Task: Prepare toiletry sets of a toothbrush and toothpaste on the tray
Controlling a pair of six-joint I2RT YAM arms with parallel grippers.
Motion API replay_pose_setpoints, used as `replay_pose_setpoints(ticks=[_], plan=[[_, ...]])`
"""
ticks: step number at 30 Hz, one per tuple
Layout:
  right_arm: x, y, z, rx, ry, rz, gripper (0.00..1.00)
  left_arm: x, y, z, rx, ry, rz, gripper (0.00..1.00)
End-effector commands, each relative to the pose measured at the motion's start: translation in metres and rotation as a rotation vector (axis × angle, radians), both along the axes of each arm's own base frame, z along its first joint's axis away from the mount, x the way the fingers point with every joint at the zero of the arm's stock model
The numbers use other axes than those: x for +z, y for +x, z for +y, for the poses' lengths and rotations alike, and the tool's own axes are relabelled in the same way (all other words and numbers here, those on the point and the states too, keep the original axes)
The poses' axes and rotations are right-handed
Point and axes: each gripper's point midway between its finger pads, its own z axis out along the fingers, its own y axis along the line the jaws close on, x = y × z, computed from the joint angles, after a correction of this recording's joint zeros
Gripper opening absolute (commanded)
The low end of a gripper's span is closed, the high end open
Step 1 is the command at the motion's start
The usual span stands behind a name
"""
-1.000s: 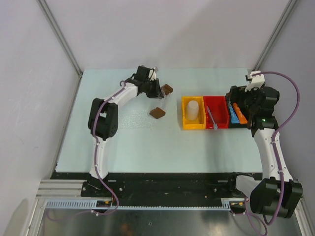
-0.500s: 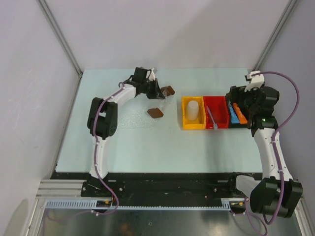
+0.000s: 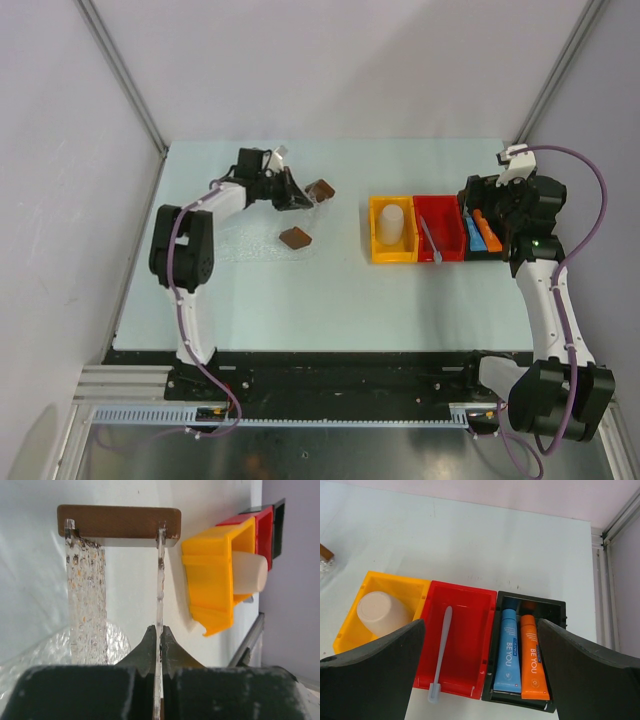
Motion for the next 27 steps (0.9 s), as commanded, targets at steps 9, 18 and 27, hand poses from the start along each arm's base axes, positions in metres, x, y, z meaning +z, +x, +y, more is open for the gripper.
replay_pose_setpoints(ticks=[9, 18, 27], plan=[[-0.002, 0.003, 0.002, 0.018, -0.001, -0.003, 1.0, 0.087, -0.028, 0.055, -0.008, -0.296, -0.191, 0.0], [-0.004, 0.004, 0.004, 0.03, 0.005, 0.006, 1.0, 0.066, -0.047, 0.107, 0.104, -0.307, -0.185, 0.0], [-0.009, 0.004, 0.006, 0.04, 0.003, 0.018, 1.0, 0.046, -0.07, 0.145, 0.169, -0.345, -0.15, 0.0]])
